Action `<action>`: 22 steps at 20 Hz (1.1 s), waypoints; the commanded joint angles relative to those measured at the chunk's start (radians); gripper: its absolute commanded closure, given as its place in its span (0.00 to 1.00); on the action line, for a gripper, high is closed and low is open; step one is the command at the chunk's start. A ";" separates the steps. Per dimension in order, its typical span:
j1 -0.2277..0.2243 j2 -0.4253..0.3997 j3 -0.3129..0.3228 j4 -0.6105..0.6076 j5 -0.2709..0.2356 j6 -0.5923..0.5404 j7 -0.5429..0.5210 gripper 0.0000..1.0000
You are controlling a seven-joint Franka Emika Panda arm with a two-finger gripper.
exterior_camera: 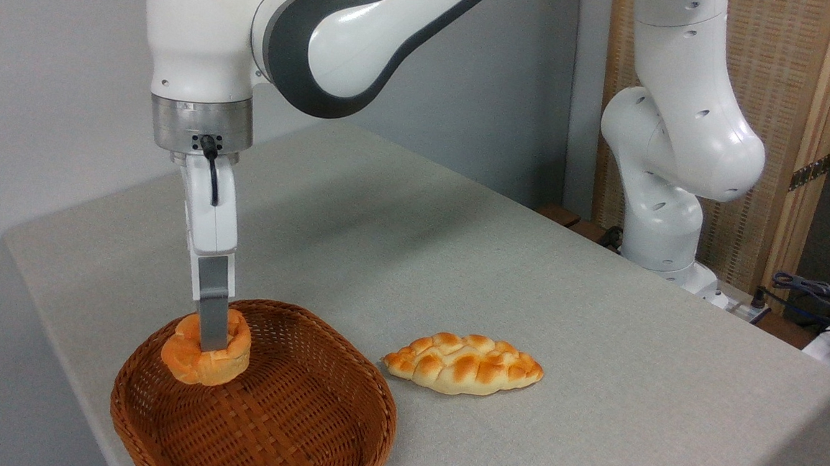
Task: Put bread into the basket
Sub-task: 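Open the gripper to release the bun and raise the gripper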
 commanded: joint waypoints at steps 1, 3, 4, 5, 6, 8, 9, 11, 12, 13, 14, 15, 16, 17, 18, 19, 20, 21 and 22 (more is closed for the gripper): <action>-0.003 -0.014 -0.002 0.003 -0.006 -0.008 -0.033 0.00; -0.003 -0.019 0.000 0.005 -0.056 -0.008 -0.035 0.00; -0.002 -0.026 0.001 0.005 -0.083 -0.008 -0.035 0.00; -0.002 -0.029 0.003 0.005 -0.097 -0.008 -0.036 0.00; -0.002 -0.031 0.003 0.006 -0.100 -0.010 -0.038 0.00; -0.002 -0.054 0.006 0.011 -0.112 -0.023 -0.081 0.00; 0.000 -0.074 0.011 0.012 -0.128 -0.058 -0.128 0.00; 0.015 -0.123 0.014 0.014 -0.186 -0.190 -0.176 0.00; 0.036 -0.152 0.012 0.014 -0.204 -0.245 -0.179 0.00; 0.053 -0.184 0.012 0.014 -0.217 -0.299 -0.179 0.00; 0.061 -0.210 0.012 0.014 -0.217 -0.350 -0.179 0.00; 0.069 -0.223 0.011 0.016 -0.217 -0.396 -0.181 0.00; 0.079 -0.235 0.008 0.020 -0.214 -0.437 -0.181 0.00; 0.084 -0.246 0.006 0.020 -0.211 -0.471 -0.181 0.00; 0.084 -0.249 0.005 0.023 -0.211 -0.494 -0.182 0.00; 0.084 -0.249 0.003 0.044 -0.206 -0.520 -0.182 0.00; 0.084 -0.244 0.000 0.067 -0.203 -0.551 -0.182 0.00; 0.084 -0.241 0.001 0.080 -0.201 -0.566 -0.181 0.00; 0.084 -0.240 0.003 0.085 -0.201 -0.570 -0.179 0.00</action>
